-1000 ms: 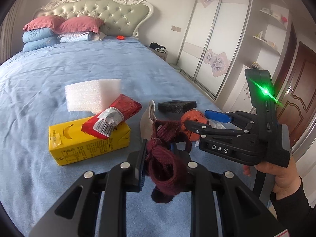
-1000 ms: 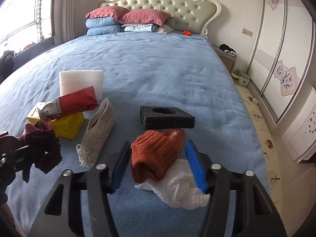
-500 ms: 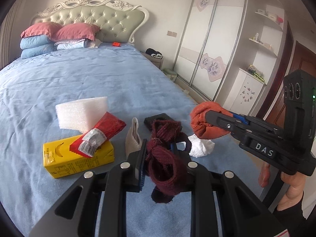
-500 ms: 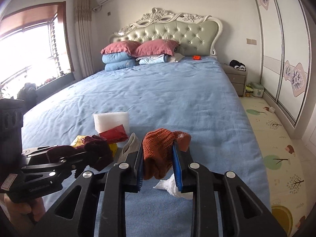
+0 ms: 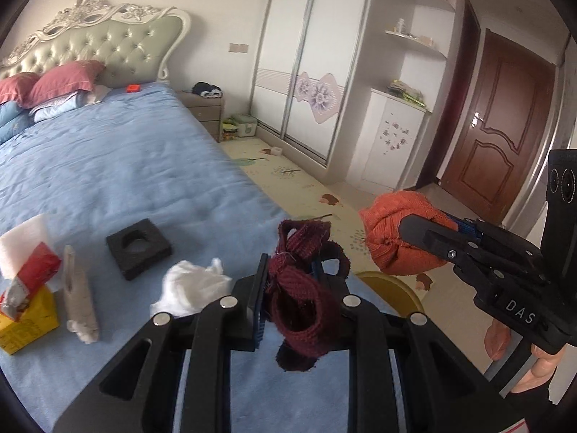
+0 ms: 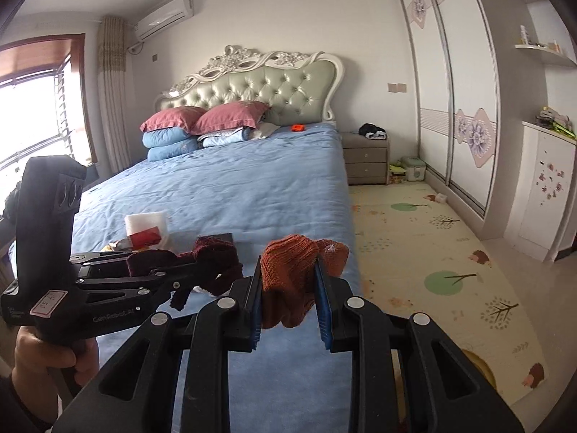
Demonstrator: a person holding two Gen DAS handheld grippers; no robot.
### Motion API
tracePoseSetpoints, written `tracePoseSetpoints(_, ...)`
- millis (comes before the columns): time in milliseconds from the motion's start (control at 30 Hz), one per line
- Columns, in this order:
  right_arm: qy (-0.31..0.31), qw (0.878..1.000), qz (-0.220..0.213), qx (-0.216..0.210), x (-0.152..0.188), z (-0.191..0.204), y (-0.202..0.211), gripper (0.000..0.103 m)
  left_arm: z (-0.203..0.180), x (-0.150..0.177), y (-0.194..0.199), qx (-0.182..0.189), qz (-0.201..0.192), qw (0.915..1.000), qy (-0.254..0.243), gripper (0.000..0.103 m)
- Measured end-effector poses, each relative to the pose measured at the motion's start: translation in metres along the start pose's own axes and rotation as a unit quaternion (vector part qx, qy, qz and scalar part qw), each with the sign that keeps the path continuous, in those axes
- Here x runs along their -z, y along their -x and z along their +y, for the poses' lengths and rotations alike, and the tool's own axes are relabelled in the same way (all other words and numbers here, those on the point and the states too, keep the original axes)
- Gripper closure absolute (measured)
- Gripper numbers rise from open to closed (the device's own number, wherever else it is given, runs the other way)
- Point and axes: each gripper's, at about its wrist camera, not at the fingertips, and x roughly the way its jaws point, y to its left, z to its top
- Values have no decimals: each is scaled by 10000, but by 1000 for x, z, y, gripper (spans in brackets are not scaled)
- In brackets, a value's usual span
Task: Collect trash
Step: 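Carry the maroon cloth to the yellow bucket and release while the right tool drops the hat in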
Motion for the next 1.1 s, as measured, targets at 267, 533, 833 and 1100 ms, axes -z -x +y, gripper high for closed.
tracePoseSetpoints(267,-537,9944,109,899,44,-92,46,78,-97,-2,-83,850,722,9922,-559,81)
tracePoseSetpoints(533,-979,9810,374,1635,83,-166,74,78,-173,13,-170,1404,1727,9708,-900,81)
tracePoseSetpoints(833,-1370,9681,961,1864,124,-224,55,78,-207,13,-242,1331,2410,9558,-1028,81)
tracePoseSetpoints(1100,-1426,9571,1482,2041,151,-249,17,41,-207,24,-302,469,2853,9536,-841,11)
